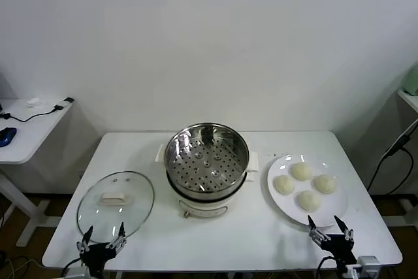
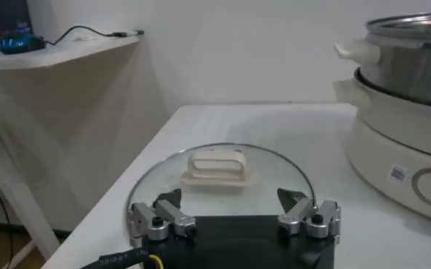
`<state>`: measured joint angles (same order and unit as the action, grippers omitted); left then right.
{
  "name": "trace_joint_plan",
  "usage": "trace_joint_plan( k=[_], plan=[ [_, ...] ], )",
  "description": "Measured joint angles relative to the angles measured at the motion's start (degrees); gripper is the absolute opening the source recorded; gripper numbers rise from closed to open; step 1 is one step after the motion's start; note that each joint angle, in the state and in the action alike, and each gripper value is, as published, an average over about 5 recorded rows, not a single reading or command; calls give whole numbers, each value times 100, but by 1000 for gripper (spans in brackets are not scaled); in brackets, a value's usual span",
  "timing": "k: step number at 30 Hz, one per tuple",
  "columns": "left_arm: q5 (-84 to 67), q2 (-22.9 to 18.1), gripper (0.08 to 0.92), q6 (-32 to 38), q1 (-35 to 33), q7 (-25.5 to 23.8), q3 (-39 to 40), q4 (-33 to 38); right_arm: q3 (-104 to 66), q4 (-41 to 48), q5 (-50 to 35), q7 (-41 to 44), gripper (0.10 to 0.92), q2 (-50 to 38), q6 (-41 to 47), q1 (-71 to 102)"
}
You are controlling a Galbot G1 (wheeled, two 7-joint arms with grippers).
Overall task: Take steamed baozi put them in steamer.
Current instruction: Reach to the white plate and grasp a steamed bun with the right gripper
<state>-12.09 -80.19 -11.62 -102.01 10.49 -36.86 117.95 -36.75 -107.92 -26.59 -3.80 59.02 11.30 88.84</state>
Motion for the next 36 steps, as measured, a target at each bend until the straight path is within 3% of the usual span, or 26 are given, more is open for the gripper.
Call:
trace_joint_plan(
  k=[7,19,27,36],
  plan=[
    [5,5,823,34,-5,7,70,77,571,646,396,955,823,-1010,411,-1546],
    [94,-36,823,163,-15,5,234,162,3451,2250,1478,4263,823,-3014,-149,-4994],
    [200,-111,823,237,-65,-8,310,207,6215,3505,1914,6030,823,-3117,-679,-7738],
    [268,-191,823,267,-53,-18,308,212,8430,4741,2080,6848,823,-2401,-857,-9506]
  ],
)
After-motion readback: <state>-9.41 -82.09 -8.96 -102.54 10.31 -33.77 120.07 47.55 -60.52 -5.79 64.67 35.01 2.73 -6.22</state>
